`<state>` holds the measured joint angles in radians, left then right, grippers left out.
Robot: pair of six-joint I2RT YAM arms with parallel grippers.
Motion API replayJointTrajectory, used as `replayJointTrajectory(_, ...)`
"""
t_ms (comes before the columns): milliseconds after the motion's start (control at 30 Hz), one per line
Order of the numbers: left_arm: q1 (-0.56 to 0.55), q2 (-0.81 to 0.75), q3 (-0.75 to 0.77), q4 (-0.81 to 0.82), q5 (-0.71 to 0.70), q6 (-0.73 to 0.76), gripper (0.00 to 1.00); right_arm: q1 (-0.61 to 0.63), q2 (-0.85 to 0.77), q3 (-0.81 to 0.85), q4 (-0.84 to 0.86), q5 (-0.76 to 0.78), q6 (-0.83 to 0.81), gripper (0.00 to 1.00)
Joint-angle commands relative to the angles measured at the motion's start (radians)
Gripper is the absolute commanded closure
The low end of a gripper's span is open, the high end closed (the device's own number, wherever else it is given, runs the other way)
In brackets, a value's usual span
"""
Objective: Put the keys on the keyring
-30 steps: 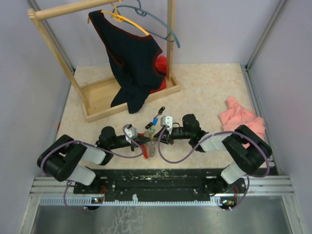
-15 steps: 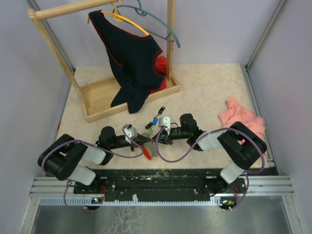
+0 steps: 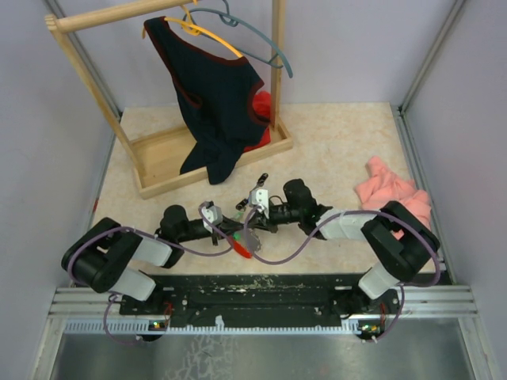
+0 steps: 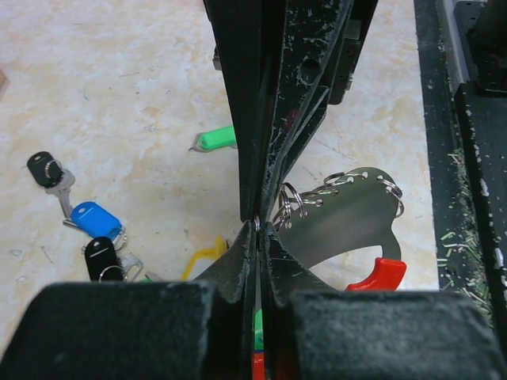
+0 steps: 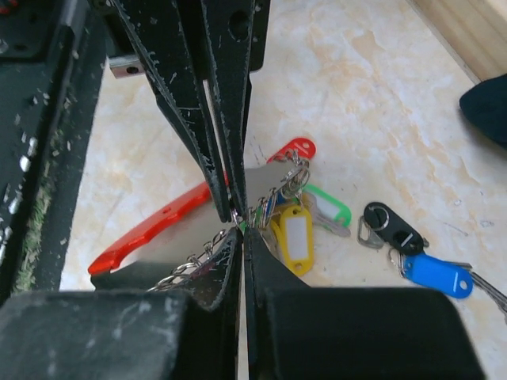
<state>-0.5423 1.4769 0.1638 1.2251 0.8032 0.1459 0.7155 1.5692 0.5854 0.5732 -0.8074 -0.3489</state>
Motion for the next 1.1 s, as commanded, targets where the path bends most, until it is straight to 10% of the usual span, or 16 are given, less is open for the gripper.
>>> replayJointTrajectory(0, 0.002, -0.023, 0.012, -0.004, -0.007, -0.001, 0.94, 0.049, -0.072, 0.137, -0.354, 0.152, -0.190, 1.00)
replayJointTrajectory(1067, 0.001, 0.033, 0.043, -0.002, 0.042, -0.017, 0.75, 0.172, -0.091, 0.412, -0.771, 0.448, -0.205, 1.00)
